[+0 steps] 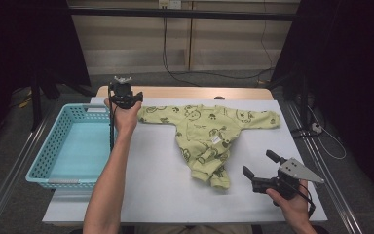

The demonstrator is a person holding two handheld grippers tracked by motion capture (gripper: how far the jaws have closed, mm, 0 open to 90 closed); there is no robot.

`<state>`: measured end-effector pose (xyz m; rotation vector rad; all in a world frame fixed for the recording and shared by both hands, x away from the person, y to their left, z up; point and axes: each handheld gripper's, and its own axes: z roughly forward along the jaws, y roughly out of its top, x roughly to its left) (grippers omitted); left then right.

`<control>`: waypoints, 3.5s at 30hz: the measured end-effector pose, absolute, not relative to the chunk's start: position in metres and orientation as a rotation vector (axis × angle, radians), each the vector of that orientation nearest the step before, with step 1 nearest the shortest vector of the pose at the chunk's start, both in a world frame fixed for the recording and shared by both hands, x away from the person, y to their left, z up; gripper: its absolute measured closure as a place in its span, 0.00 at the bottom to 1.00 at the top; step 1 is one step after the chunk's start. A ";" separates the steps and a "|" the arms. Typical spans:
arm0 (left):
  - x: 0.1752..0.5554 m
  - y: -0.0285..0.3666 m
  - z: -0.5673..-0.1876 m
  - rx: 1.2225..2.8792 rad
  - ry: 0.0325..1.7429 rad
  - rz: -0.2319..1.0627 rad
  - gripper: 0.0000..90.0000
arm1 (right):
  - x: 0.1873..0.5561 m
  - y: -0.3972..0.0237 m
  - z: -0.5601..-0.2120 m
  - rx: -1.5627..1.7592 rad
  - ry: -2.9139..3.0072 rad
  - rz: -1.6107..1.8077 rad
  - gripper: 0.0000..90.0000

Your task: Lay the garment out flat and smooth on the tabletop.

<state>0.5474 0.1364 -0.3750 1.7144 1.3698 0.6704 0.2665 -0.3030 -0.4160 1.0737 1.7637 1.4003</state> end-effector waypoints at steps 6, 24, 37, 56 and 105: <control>0.540 0.128 -0.372 1.661 1.259 0.631 0.32 | 0.267 -0.303 -0.416 1.076 1.773 1.390 0.01; 0.483 0.101 -0.395 1.726 0.966 0.480 0.04 | 0.273 -0.280 -0.417 1.064 1.876 1.346 0.04; 0.436 0.090 -0.397 1.733 0.816 0.437 0.04 | 0.283 -0.228 -0.410 0.953 2.035 1.361 0.22; 0.386 0.102 -0.416 1.784 0.758 0.433 0.04 | 0.308 -0.151 -0.440 0.844 2.304 1.214 0.70; 0.374 0.085 -0.428 1.832 0.723 0.395 0.04 | 0.281 -0.240 -0.397 1.069 1.976 1.336 0.96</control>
